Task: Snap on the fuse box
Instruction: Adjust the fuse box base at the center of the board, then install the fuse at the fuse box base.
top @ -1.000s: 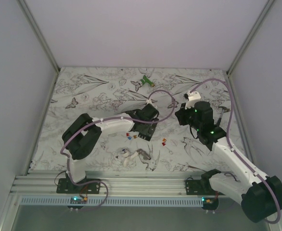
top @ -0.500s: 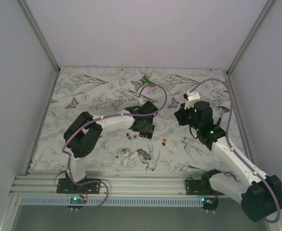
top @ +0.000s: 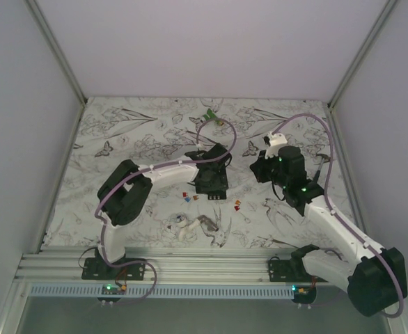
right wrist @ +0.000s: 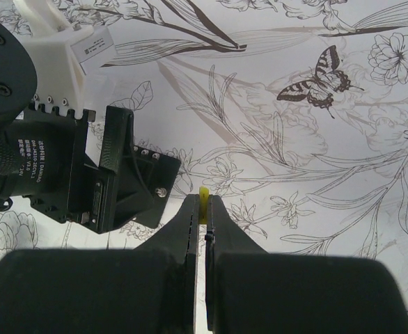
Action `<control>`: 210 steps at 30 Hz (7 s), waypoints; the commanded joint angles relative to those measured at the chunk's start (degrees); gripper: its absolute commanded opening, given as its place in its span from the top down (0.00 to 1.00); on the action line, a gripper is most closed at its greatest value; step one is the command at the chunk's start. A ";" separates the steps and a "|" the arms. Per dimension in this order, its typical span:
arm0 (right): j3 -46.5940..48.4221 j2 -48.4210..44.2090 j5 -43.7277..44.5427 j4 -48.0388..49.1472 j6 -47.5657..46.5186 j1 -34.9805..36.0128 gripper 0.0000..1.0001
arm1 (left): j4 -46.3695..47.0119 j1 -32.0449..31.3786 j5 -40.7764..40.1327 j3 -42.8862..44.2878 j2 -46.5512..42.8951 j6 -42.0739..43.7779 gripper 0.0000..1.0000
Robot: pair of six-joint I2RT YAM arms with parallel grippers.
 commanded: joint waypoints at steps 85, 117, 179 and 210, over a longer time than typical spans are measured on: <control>14.66 38.67 24.33 3.54 1.28 23.75 1.00 | 15.42 20.08 29.56 -21.40 -13.37 3.88 0.34; 12.58 38.16 25.96 4.70 8.31 23.75 1.00 | 16.27 20.00 30.71 -21.82 -13.24 2.66 0.34; 21.50 39.72 15.38 -15.04 1.16 21.32 0.78 | 16.56 19.92 29.55 -22.90 -15.01 2.56 0.33; 23.01 38.89 16.18 -17.90 -0.95 21.19 0.99 | 16.58 19.73 29.91 -22.70 -14.82 2.82 0.33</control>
